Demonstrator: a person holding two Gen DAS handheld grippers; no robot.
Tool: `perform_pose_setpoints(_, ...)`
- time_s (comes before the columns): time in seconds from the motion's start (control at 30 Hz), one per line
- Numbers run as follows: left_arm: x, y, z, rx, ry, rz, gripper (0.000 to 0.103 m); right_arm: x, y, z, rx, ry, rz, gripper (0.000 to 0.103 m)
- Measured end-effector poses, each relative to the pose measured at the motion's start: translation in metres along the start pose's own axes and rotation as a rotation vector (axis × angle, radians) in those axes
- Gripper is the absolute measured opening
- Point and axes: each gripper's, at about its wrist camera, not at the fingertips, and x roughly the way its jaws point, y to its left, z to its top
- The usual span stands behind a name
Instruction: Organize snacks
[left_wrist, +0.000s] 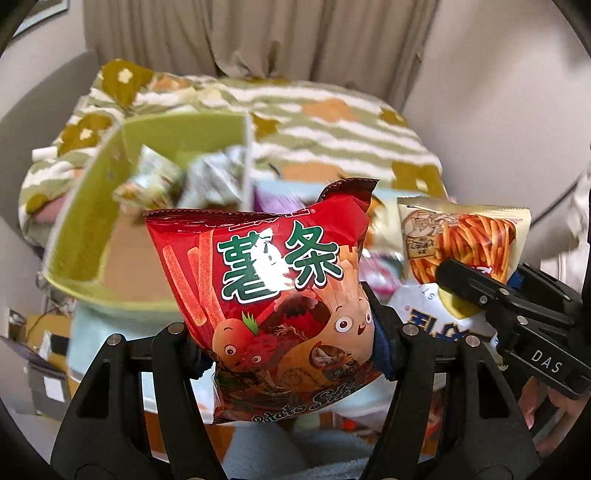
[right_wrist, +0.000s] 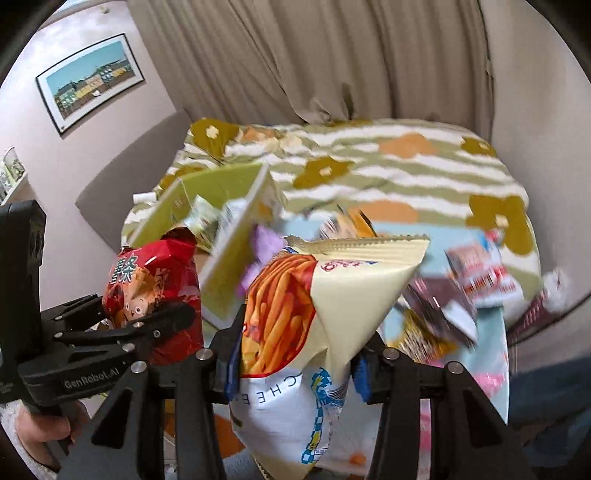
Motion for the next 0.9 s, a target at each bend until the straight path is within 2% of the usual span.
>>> perform_pose_setpoints(0.13, -0.007, 0.043, 0.029, -0.038, -0.021, 0.036, 0.065, 0.013, 0.029, 0.032, -0.026, -0.035, 0.053, 0.043)
perform_pose_setpoints(0.27, -0.001, 0.093, 0.051, -0.085, -0.006, 0.08, 0.065, 0.038, 0.059, 0.056, -0.051, -0.029, 0.086, 0.043)
perform_pose_setpoints(0.47, 0.035, 0.156, 0.067, -0.09, 0.077, 0.113, 0.065, 0.092, 0.102, 0.075, -0.071, 0.031, 0.111, 0.043)
perform_pose_setpoints(0.6, 0.069, 0.181, 0.065, -0.059, 0.159, 0.11, 0.065, 0.125, 0.116, 0.078, -0.063, 0.079, 0.099, 0.043)
perform_pose_setpoints(0.67, 0.082, 0.189, 0.064, -0.038, 0.19, 0.106, 0.071, 0.138, 0.121, 0.077, -0.057, 0.1, 0.085, 0.043)
perform_pose_setpoints(0.73, 0.091, 0.191, 0.062, -0.009, 0.203, 0.102, 0.098, 0.146, 0.123, 0.076, -0.048, 0.116, 0.071, 0.043)
perform_pose_setpoints(0.77, 0.092, 0.191, 0.062, 0.004, 0.196, 0.112, 0.103, 0.148, 0.122, 0.076, -0.047, 0.122, 0.068, 0.043)
perform_pose_setpoints(0.9, 0.088, 0.195, 0.06, 0.012, 0.171, 0.097, 0.103, 0.155, 0.123, 0.075, -0.054, 0.15, 0.048, 0.043)
